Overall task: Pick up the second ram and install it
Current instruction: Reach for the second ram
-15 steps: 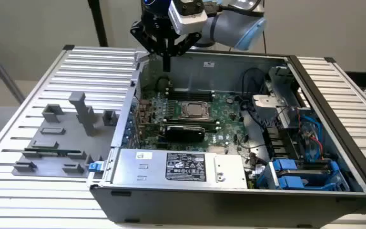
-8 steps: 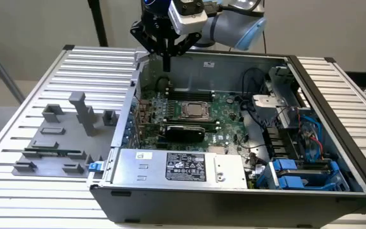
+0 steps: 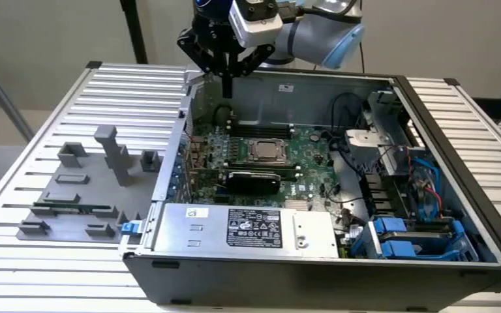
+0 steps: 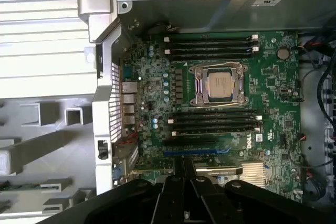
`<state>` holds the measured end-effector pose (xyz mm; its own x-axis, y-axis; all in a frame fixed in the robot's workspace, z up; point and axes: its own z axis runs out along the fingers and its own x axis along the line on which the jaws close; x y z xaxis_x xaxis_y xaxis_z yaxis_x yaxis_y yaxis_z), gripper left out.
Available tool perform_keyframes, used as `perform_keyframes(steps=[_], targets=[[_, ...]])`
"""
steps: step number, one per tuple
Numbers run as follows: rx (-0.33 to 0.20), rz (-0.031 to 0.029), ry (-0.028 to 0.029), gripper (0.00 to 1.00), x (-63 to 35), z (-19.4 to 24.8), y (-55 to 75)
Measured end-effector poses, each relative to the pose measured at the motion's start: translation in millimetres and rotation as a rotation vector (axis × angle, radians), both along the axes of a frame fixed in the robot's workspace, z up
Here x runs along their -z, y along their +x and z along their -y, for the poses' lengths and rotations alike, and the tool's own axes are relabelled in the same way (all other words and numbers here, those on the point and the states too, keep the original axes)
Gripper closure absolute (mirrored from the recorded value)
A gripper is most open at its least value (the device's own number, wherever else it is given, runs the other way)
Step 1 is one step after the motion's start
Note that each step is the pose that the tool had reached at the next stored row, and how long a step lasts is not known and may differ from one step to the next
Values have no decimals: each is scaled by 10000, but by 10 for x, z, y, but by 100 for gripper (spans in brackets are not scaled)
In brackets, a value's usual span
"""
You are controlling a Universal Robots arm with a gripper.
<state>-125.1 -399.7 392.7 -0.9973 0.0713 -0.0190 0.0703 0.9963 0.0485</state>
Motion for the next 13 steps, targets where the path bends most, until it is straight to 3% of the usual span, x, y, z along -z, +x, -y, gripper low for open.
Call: perform_keyframes(steps=[13], targets=[[0, 91, 2, 100, 1, 157, -590]])
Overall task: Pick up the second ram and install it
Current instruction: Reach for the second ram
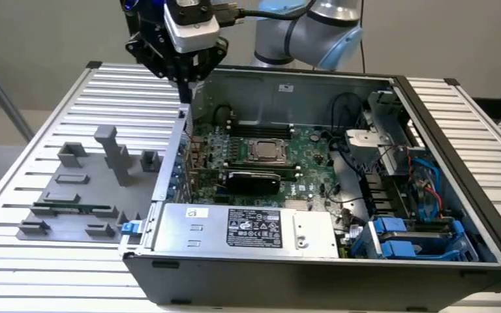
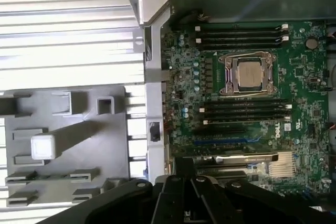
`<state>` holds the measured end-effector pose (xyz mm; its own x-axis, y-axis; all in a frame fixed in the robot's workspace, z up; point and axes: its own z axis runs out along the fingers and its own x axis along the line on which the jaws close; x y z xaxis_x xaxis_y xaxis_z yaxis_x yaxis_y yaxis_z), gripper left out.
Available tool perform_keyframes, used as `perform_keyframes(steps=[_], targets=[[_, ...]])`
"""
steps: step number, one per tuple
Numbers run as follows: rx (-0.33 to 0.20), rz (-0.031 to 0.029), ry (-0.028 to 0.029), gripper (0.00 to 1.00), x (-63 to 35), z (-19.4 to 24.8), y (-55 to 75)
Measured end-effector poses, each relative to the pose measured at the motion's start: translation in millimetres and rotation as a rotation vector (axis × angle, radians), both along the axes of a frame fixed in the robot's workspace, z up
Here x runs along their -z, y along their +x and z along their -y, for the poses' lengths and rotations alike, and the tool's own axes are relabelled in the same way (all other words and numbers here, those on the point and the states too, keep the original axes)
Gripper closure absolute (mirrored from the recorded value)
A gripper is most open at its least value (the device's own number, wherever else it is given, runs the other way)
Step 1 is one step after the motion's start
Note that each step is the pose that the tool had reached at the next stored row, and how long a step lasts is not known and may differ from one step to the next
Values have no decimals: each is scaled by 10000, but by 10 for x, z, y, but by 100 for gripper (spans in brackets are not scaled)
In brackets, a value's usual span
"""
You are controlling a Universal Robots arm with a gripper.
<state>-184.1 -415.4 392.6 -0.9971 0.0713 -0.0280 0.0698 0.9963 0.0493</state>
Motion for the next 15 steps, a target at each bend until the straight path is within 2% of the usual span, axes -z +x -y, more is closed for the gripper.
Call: perform_keyframes(steps=[6, 15], targets=[[-1, 30, 0, 100, 0, 70, -274], [0, 33, 1, 100, 17, 154, -684]])
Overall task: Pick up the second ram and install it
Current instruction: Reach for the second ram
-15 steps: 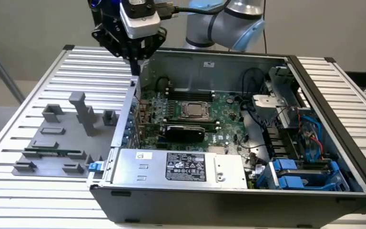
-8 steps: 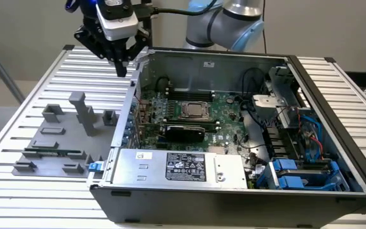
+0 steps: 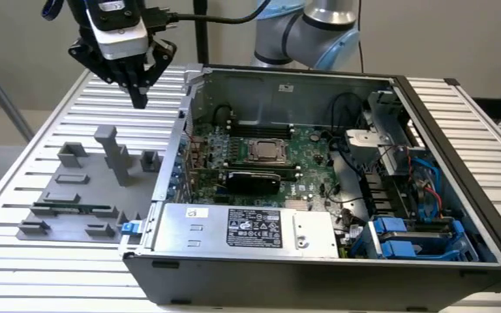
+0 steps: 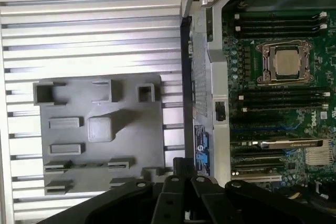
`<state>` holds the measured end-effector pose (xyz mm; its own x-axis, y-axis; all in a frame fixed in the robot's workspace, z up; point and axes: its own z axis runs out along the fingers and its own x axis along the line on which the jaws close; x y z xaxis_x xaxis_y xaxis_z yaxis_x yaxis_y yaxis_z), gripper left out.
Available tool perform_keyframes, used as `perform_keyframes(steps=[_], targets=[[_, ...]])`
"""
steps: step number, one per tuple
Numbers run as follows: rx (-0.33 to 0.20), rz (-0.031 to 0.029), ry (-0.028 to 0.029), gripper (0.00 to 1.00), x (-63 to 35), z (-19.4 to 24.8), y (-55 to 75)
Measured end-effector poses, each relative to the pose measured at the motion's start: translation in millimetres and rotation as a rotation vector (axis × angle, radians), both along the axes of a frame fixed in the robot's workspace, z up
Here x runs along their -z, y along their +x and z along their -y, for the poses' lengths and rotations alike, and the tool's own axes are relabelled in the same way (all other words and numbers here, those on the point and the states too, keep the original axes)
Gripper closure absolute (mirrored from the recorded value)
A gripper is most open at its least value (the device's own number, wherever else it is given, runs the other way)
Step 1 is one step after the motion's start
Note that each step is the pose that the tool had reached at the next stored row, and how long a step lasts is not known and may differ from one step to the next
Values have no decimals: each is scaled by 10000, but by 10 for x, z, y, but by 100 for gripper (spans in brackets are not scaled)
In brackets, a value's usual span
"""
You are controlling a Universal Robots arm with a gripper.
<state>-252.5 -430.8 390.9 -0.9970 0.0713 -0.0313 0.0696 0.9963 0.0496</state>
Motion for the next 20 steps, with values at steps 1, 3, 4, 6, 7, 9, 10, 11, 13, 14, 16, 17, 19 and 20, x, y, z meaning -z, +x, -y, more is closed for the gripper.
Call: perform_keyframes(steps=[1, 3, 4, 6, 7, 9, 10, 11, 13, 14, 16, 17, 19, 20], targets=[[0, 0, -1, 100, 4, 7, -45], [-1, 0, -1, 100, 14, 22, -135], [-2, 0, -1, 100, 21, 30, -182], [0, 0, -1, 100, 33, 45, -270], [0, 0, 0, 100, 40, 53, -319], [0, 0, -1, 100, 53, 67, -409], [-2, -1, -1, 100, 60, 75, -455], [-1, 0, -1, 100, 68, 82, -500], [0, -1, -1, 100, 85, 95, -590], [0, 0, 0, 100, 95, 101, -635], [-1, -1, -1, 100, 116, 112, -725], [-1, -1, -1, 100, 130, 116, -771], [-1, 0, -1, 100, 157, 124, -864], [-1, 0, -1, 100, 171, 128, -909]])
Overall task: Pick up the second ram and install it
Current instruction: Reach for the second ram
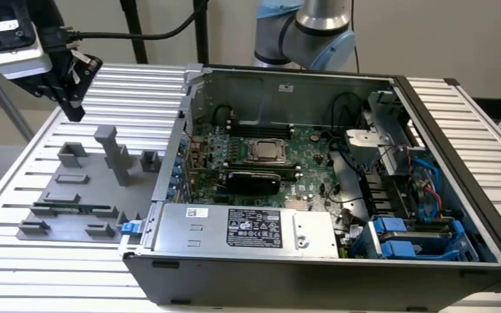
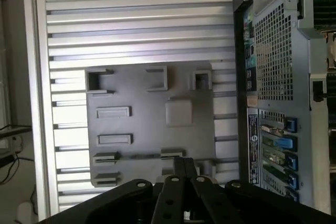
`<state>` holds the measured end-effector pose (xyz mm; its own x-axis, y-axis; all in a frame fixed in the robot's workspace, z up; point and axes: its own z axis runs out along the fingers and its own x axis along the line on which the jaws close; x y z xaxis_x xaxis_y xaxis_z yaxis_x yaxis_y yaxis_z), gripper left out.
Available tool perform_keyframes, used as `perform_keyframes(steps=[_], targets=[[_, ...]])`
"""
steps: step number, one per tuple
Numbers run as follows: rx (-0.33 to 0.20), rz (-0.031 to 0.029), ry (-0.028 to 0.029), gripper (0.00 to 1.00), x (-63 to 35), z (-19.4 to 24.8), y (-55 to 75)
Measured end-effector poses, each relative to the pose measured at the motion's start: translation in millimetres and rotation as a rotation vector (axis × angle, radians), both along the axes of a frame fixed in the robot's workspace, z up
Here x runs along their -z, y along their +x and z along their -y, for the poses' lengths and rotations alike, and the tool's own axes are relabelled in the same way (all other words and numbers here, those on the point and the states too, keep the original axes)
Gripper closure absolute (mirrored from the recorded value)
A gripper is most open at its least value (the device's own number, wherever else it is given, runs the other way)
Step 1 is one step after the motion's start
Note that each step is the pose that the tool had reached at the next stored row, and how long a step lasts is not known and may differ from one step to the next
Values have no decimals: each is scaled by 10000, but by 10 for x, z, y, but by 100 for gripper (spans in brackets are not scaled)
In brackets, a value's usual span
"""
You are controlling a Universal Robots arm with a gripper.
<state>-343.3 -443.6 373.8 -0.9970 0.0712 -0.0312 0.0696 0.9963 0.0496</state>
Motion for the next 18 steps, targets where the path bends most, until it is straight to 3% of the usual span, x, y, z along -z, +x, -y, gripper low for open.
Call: perform_keyframes(steps=[10, 14, 18], targets=[[-2, 0, -3, 100, 148, 24, -428], [-37, -18, -19, 100, 181, 26, -497], [-87, -52, -90, 100, 199, 26, -509]])
